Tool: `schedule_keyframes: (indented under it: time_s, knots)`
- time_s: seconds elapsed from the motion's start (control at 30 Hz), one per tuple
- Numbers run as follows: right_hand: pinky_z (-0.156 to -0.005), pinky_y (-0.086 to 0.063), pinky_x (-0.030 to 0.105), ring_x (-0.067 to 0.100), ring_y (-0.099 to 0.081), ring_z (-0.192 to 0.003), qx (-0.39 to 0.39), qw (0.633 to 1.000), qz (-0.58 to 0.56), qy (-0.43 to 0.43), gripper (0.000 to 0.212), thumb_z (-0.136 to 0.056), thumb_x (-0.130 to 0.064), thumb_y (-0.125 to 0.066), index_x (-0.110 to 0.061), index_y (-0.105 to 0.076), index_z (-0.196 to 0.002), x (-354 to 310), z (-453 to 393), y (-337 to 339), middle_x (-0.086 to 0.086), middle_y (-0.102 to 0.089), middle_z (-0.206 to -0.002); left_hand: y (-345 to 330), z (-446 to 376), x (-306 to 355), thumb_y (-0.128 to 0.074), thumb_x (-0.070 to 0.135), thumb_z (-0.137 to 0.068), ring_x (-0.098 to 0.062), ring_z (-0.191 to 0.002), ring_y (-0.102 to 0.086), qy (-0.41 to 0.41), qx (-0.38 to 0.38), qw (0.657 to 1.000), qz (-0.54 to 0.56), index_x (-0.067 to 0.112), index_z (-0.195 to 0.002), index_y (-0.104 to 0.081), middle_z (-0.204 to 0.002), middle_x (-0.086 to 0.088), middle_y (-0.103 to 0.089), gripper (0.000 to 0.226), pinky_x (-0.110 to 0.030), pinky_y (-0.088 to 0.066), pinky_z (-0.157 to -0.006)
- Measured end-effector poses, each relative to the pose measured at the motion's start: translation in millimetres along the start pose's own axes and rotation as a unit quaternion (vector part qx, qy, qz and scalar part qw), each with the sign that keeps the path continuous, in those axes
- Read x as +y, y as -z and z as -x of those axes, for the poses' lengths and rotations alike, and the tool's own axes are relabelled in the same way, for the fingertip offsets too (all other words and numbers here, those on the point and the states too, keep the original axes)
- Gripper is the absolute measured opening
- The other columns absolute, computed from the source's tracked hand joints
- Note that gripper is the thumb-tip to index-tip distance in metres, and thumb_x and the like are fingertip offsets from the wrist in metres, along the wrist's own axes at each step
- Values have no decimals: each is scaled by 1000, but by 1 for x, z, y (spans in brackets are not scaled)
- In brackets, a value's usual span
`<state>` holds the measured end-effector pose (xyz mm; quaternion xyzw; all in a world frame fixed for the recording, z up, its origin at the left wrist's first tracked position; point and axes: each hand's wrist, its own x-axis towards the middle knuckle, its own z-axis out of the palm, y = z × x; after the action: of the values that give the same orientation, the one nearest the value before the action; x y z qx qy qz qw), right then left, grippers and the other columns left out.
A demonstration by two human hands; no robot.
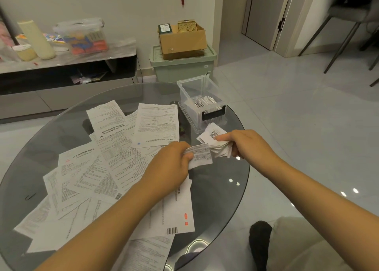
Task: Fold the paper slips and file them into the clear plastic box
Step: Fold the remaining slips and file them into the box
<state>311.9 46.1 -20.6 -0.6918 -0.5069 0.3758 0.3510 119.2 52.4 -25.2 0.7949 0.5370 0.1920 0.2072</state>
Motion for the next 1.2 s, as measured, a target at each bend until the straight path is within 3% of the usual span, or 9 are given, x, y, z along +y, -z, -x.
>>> schedule_keyframes:
  time_s: [0.13,0.23,0.33,0.5,0.6,0.77,0.87,1.0,1.2]
  knots:
    - [-54,-37,9,3,-49,-56,90,991,-11,101,19,-88,-16,-60,-19,-71,-104,-1,4,6,-4,-60,-72,2,-2,-1,-50,27,-95,-3,-65,-49,56,3,997,51,24,-93,-60,-71,16,-53,11,-14,-30,-53]
    - [-54,-43,12,5,-52,-56,21,988,-124,85,34,-86,-8,-64,-26,-61,-115,-3,9,2,4,-58,-69,2,-3,0,-53,27,-94,-4,-59,-53,106,-15,983,149,21,-98,-65,-64,13,-57,14,-18,-36,-57]
    - [-52,-43,16,4,-54,-54,-18,987,-153,47,26,-85,-8,-65,-9,-67,-111,-5,16,-9,4,-64,-70,3,-1,2,-54,25,-94,-7,-53,-58,116,-65,958,255,20,-98,-66,-57,5,-64,14,-24,-47,-63]
    - [-55,-43,9,-6,-63,-66,-21,981,-191,26,14,-83,-12,-67,-21,-70,-93,-4,18,-12,-9,-70,-87,4,1,2,-51,19,-96,-16,-69,-67,99,-146,913,368,21,-102,-66,-74,-2,-72,16,-29,-54,-75]
    - [-60,-44,18,8,-65,-76,-28,984,-174,-1,16,-83,-14,-68,-22,-69,-97,-2,18,-15,-3,-71,-97,5,2,3,-46,13,-97,-17,-76,-68,97,-188,881,422,13,-109,-64,-83,-6,-72,21,-29,-54,-77]
    - [-50,-40,4,1,-55,-70,-47,990,-131,9,23,-85,-14,-65,-19,-65,-107,-3,17,-22,-8,-61,-88,2,1,10,-45,22,-98,-24,-71,-67,151,-180,851,469,2,-103,-63,-81,-15,-71,28,-38,-56,-78]
    - [-59,-43,4,0,-55,-72,-42,993,-99,41,21,-85,-13,-65,-22,-64,-105,-6,17,-26,-12,-60,-86,-2,4,10,-54,47,-87,-18,-68,-67,117,-156,903,382,13,-93,-69,-75,-5,-72,37,-33,-56,-75]
    - [-58,-41,3,1,-52,-71,-7,994,-86,66,19,-81,-22,-70,-22,-65,-100,-13,10,-25,-4,-57,-86,-1,0,6,-54,28,-94,-6,-51,-60,107,-37,962,248,20,-85,-66,-60,4,-67,17,-19,-51,-62]
    - [-96,-39,33,25,-41,-121,123,974,188,40,54,-82,-39,-67,-18,-51,-129,2,-26,-20,8,-46,-128,2,-1,-1,-55,23,-92,-16,-73,-56,43,-2,998,49,31,-78,-58,-70,8,-58,16,-24,-37,-59]
